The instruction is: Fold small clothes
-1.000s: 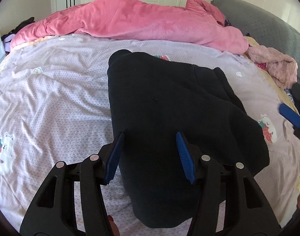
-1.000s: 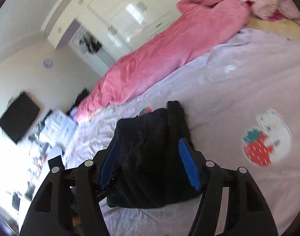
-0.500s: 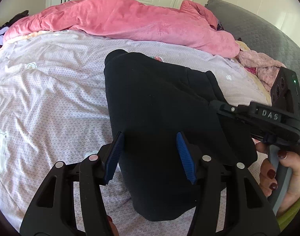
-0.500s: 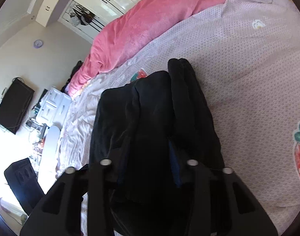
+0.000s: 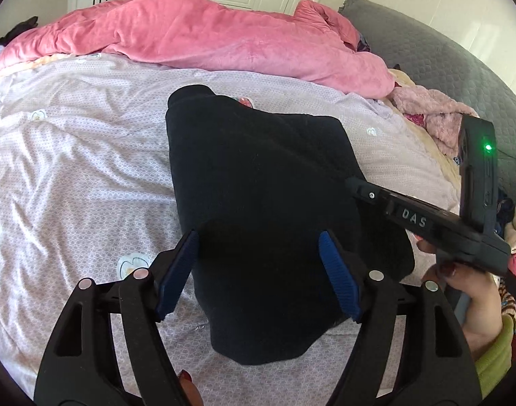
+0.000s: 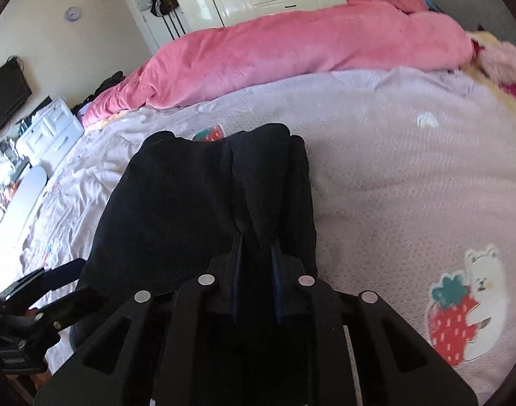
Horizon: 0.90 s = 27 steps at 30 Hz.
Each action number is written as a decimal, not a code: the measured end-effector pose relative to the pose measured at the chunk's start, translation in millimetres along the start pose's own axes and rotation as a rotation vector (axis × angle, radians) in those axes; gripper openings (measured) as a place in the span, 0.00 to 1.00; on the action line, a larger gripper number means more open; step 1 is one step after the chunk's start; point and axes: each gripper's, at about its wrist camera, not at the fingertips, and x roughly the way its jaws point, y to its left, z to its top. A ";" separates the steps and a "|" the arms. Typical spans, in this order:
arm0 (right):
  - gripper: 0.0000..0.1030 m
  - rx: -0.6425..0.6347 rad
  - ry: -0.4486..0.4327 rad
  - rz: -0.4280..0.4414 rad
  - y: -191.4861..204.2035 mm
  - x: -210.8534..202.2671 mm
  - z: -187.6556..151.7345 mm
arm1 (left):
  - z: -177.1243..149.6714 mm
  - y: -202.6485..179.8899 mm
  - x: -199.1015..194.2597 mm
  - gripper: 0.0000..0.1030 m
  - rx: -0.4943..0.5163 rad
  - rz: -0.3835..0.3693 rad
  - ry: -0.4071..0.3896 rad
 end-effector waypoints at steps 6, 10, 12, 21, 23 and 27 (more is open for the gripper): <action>0.26 0.083 -0.015 0.128 -7.0 -22.5 -5.6 | -5.1 8.4 -0.1 0.66 -0.029 -0.007 0.012; 0.36 0.096 -0.024 0.167 -9.6 -46.3 -15.7 | -6.1 9.8 -1.1 0.66 -0.041 -0.013 0.010; 0.45 0.111 -0.014 0.198 -12.0 -53.5 -21.7 | -6.8 9.4 -2.3 0.66 -0.041 -0.014 0.010; 0.45 0.084 0.042 0.194 0.5 -44.3 -32.8 | -10.8 8.5 -6.9 0.67 -0.033 -0.015 0.007; 0.36 0.064 0.051 0.167 3.3 -41.9 -34.6 | -11.6 8.8 -6.3 0.67 -0.035 -0.014 0.007; 0.14 0.001 0.016 0.113 14.6 -54.7 -35.4 | -13.0 9.4 -9.1 0.67 -0.049 -0.027 0.004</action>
